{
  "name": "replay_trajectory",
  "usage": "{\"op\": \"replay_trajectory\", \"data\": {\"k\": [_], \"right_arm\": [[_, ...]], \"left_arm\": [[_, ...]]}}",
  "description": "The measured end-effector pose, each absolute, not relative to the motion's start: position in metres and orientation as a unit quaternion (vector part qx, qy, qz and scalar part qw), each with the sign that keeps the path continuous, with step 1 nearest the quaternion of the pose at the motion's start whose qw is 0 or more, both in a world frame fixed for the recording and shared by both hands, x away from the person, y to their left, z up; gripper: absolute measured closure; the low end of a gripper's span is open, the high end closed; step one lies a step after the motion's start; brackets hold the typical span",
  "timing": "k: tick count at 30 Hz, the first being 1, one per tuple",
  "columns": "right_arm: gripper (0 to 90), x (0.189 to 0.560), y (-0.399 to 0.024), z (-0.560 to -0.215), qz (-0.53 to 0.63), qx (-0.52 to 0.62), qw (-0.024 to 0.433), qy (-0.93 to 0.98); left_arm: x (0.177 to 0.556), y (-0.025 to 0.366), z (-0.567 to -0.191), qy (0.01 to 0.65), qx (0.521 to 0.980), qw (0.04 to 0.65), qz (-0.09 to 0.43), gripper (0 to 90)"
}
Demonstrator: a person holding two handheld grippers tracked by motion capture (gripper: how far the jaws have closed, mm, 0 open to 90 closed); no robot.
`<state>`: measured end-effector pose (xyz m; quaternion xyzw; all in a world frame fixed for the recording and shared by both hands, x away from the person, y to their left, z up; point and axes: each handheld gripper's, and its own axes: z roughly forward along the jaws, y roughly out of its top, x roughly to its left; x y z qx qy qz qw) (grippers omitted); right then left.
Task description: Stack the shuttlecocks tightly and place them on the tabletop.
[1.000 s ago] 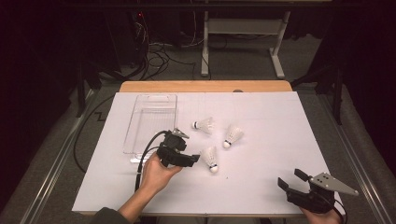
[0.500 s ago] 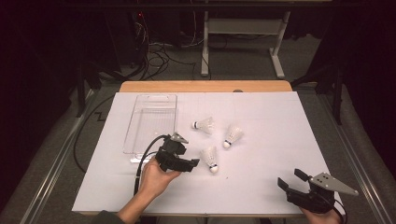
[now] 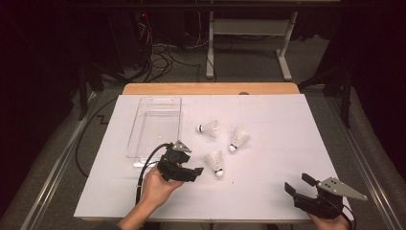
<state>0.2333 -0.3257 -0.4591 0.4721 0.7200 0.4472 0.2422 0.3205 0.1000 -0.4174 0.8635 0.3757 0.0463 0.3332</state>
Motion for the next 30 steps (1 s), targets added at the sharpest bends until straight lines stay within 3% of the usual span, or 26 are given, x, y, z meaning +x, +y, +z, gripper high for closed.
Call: {"op": "replay_trajectory", "data": {"k": [30], "right_arm": [[26.3,0.233,-0.325,-0.459,0.446,0.472,0.243,0.720]], "left_arm": [[0.303,0.128,-0.426,0.395,0.851,0.342,0.051,33.0]]}}
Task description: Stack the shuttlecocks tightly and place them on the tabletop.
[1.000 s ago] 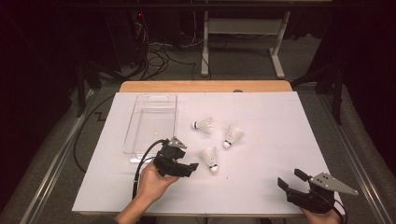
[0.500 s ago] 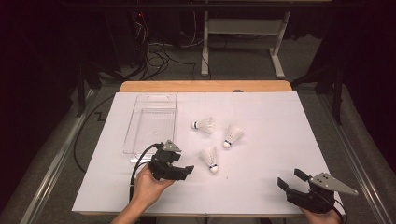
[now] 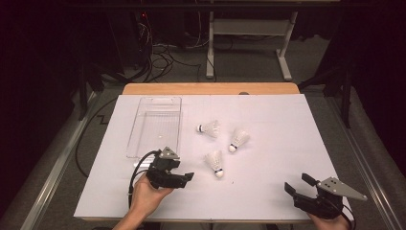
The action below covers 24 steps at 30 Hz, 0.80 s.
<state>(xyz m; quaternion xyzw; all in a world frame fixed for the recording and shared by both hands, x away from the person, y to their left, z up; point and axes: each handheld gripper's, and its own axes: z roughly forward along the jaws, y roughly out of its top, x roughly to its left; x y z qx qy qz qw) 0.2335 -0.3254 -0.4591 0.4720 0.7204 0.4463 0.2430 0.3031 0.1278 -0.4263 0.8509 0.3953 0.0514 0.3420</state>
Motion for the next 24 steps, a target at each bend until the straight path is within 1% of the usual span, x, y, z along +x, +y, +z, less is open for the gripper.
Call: {"op": "replay_trajectory", "data": {"k": [24], "right_arm": [[26.2,0.233,-0.325,-0.459,0.446,0.473,0.243,0.720]], "left_arm": [[0.292,0.147,-0.430,0.404,0.841,0.355,0.061,32.1]]}}
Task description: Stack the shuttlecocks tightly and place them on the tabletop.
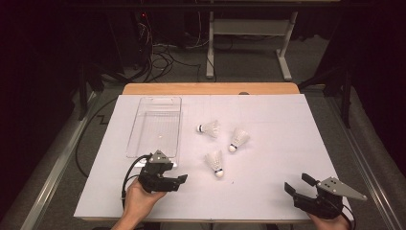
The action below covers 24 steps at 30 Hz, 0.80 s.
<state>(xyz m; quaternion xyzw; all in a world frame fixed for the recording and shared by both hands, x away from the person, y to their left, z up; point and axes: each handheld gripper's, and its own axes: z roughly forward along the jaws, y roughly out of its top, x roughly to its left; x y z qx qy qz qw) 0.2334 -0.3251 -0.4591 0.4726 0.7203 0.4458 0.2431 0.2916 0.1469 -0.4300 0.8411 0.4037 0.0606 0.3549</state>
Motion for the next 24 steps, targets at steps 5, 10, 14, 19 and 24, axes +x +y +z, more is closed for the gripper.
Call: {"op": "replay_trajectory", "data": {"k": [5,10,14,19,24], "right_arm": [[26.2,0.233,-0.325,-0.459,0.446,0.473,0.243,0.720],[26.3,0.234,-0.325,-0.459,0.445,0.473,0.243,0.720],[26.2,0.233,-0.325,-0.459,0.445,0.473,0.243,0.720],[26.3,0.233,-0.325,-0.459,0.444,0.474,0.243,0.721],[26.2,0.234,-0.325,-0.459,0.443,0.474,0.243,0.721]], "left_arm": [[0.289,0.152,-0.432,0.401,0.841,0.356,0.066,32.8],[0.286,0.159,-0.431,0.404,0.839,0.358,0.073,33.0],[0.283,0.166,-0.432,0.408,0.836,0.360,0.078,32.5],[0.281,0.175,-0.433,0.412,0.832,0.362,0.086,32.4],[0.278,0.183,-0.434,0.419,0.827,0.363,0.092,32.4]]}}
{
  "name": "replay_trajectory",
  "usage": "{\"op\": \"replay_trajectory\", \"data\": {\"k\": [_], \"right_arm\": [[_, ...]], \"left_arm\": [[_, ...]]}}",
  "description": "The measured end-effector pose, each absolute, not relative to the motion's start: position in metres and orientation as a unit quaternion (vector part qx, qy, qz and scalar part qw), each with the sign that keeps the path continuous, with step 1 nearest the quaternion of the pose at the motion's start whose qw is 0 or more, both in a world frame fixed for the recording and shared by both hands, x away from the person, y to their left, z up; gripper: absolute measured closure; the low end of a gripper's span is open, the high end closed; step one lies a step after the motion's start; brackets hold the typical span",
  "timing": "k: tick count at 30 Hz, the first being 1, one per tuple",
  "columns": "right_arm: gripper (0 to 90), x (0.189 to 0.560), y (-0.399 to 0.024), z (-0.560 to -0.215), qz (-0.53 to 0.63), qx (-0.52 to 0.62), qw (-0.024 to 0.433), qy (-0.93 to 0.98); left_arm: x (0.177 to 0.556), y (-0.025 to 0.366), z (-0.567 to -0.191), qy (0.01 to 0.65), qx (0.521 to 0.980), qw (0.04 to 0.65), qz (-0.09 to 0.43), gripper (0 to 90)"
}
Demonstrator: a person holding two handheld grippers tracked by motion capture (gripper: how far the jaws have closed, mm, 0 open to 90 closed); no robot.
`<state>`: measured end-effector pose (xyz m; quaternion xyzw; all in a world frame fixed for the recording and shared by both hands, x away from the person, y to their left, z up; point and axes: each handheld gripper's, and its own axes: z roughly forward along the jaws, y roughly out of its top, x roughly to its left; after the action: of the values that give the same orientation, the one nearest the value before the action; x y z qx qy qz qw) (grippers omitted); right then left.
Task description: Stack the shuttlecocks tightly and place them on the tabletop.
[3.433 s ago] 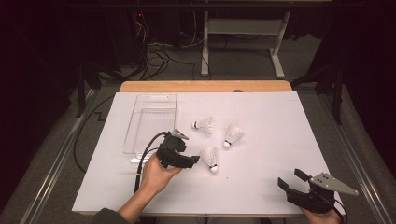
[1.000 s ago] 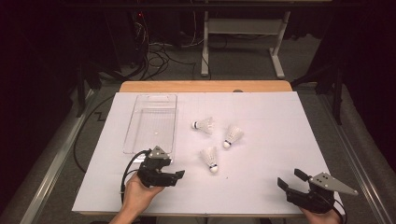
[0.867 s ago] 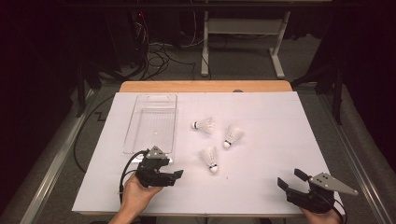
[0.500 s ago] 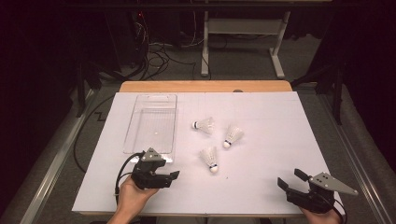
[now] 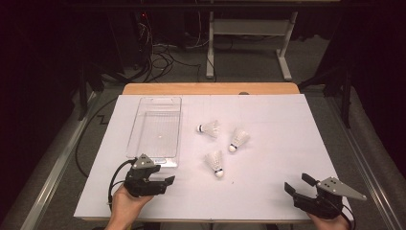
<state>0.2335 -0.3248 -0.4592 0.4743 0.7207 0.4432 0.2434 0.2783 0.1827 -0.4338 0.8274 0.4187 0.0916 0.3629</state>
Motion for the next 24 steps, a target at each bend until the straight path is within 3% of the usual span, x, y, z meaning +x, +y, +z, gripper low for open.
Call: {"op": "replay_trajectory", "data": {"k": [24], "right_arm": [[26.2,0.234,-0.325,-0.459,0.441,0.477,0.243,0.720]], "left_arm": [[0.268,0.213,-0.440,0.445,0.806,0.374,0.112,33.1]]}}
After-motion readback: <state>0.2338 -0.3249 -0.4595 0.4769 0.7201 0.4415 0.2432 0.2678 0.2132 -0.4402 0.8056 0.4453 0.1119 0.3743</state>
